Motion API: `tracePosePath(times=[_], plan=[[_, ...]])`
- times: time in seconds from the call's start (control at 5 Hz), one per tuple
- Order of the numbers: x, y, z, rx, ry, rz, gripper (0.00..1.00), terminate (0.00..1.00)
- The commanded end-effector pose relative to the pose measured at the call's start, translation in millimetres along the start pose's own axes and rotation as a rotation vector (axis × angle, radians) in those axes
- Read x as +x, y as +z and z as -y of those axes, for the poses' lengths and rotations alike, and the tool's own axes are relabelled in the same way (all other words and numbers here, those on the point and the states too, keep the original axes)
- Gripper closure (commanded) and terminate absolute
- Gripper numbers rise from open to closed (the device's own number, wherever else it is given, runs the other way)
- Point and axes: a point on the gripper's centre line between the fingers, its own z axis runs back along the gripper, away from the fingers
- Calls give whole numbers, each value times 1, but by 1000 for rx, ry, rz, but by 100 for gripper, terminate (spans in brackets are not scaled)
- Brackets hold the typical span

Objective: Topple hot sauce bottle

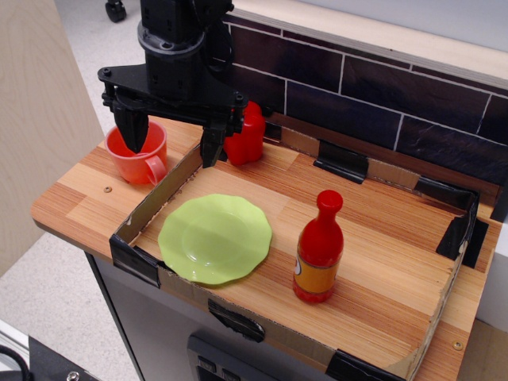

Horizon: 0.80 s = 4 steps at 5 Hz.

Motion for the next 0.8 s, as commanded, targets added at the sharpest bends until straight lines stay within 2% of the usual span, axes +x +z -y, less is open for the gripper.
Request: tracePosePath(times=[0.0, 0.2, 0.4, 0.6], plan=[[0, 0, 0, 0, 0, 0, 0, 0], [13, 12, 17, -56, 193, 18, 0, 0], [20, 30, 33, -97, 282, 38, 0, 0], [19, 44, 53, -108, 294, 37, 0, 0]])
